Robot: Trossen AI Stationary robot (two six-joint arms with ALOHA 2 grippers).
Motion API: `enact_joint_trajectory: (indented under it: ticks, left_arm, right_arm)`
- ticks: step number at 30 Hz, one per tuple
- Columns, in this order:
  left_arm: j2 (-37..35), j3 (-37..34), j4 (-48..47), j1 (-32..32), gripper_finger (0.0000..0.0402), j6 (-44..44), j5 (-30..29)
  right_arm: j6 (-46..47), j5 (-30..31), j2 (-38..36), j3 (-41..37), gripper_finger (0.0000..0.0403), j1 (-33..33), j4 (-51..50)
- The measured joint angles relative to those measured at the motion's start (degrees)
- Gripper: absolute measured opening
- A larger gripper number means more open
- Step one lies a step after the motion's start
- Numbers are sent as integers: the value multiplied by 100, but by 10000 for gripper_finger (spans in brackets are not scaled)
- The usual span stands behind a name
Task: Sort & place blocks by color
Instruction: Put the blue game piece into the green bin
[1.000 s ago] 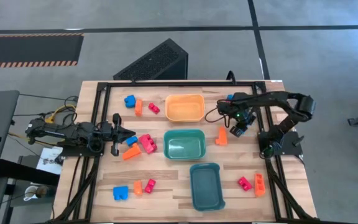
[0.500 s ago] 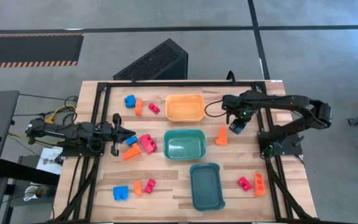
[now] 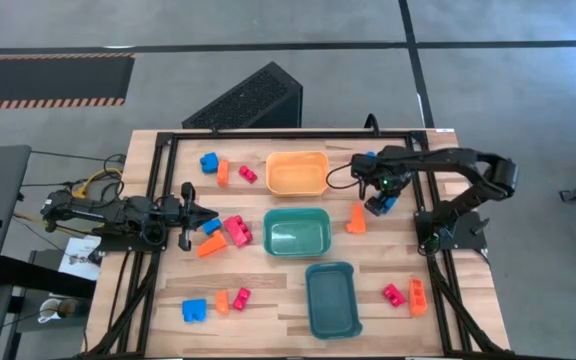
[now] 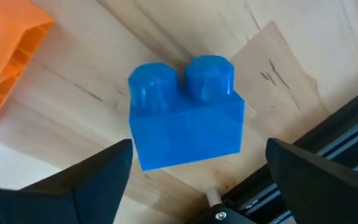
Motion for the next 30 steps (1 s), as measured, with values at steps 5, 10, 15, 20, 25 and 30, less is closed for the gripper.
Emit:
enact_joint_trajectory:
  ticks: [5,10,15,20,25,30]
  left_arm:
    - [0,-1,0,0,0,0,0]
    - [0,-2,2,0,0,0,0]
    - [1,0,1,0,0,0,1]
    - [2,0,1,0,0,0,0]
    - [0,0,0,0,0,0,0]
    - [1,0,2,0,0,0,0]
  right_arm:
    - [-79,-450,-94,0,390,-162,405]
    - [-134,-616,-262,-116,398,-297,529]
    - [-139,-577,-401,-519,399,-460,563]
    - [-150,-679,-442,-890,399,-512,899]
    - [-150,-744,-435,-896,399,-444,1310]
    - [-148,-730,-434,-894,397,-431,1443]
